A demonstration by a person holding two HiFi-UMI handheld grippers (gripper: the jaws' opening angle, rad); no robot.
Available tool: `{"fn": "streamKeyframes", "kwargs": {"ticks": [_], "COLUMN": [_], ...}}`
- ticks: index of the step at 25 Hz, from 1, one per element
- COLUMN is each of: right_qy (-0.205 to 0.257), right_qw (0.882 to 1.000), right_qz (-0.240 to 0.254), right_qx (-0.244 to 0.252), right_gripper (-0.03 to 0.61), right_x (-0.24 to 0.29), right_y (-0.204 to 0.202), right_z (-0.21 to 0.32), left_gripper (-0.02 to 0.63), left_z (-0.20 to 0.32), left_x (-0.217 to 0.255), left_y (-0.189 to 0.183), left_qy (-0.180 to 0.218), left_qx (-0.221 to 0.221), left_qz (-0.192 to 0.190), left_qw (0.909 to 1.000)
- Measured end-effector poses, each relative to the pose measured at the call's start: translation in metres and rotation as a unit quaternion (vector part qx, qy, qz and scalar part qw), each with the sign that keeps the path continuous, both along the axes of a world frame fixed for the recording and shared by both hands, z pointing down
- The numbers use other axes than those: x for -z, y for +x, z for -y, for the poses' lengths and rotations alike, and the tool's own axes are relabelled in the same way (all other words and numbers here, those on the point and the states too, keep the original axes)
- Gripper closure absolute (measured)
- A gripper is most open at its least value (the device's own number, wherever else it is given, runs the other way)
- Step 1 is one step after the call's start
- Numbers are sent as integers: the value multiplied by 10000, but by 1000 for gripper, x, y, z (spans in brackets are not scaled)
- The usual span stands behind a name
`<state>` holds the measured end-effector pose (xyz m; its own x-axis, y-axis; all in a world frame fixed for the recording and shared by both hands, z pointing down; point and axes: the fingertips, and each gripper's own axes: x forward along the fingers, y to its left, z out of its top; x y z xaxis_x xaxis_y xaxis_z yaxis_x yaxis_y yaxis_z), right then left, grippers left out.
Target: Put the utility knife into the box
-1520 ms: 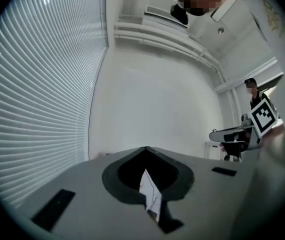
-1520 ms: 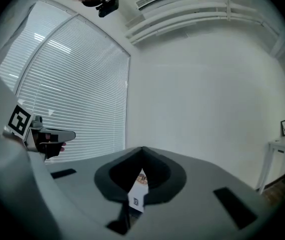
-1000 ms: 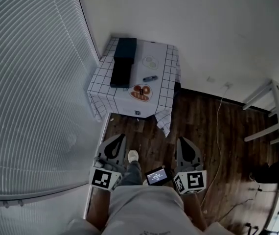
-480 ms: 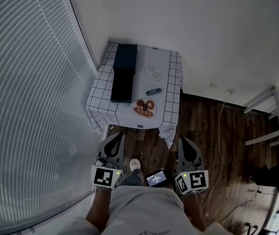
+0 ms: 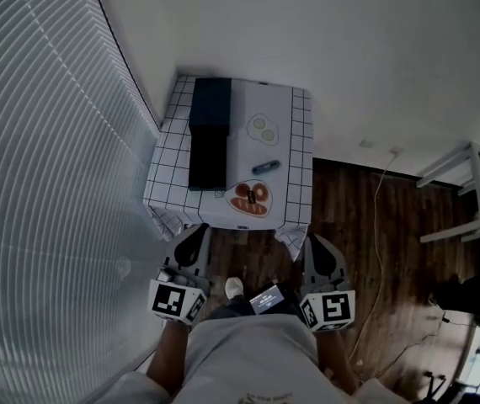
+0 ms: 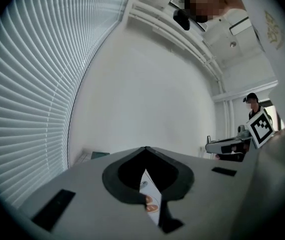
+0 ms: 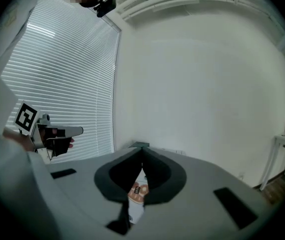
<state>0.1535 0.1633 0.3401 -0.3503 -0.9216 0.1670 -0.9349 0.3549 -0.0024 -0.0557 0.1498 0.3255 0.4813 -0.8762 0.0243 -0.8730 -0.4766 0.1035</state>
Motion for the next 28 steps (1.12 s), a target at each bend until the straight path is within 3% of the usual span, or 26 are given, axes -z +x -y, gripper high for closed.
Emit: {"fn": "streamKeyframes", "kwargs": {"ticks": [4,5,8,9,16,23,28], "right_qy": [-28,-39,-73,-79,19,117,147], "right_qw": [9996,9995,9996,9997,9994,9965,9942], "right_qz": [261,287,267,231,-29,655,628], "right_qx": [-115,-115,-42,7,343,496,863], "right_gripper": [571,571,572,571,571,571,571], "right_x": [0,-1,-8,-11,-15,-6,-1], "right_y": [9,10,13,12,11,20,16], "right_z": [24,32,61,71,150,207,230], "left_gripper": [606,606,606,606,606,606,606], "left_z": [18,27,56,66,137,175,190], "left_x": [22,18,-2,-6,-25,-29,-30], "left_y": [-13,-12,1,3,-2,-2,0], "left_qy": [490,438,228,186,-171,-293,-357], "left_qx": [-13,-1,59,103,674,921,1084], "left_qz": [-1210,-1114,-119,-25,-72,181,391], "left_qw": [9914,9928,9997,9998,9976,9952,9927]}}
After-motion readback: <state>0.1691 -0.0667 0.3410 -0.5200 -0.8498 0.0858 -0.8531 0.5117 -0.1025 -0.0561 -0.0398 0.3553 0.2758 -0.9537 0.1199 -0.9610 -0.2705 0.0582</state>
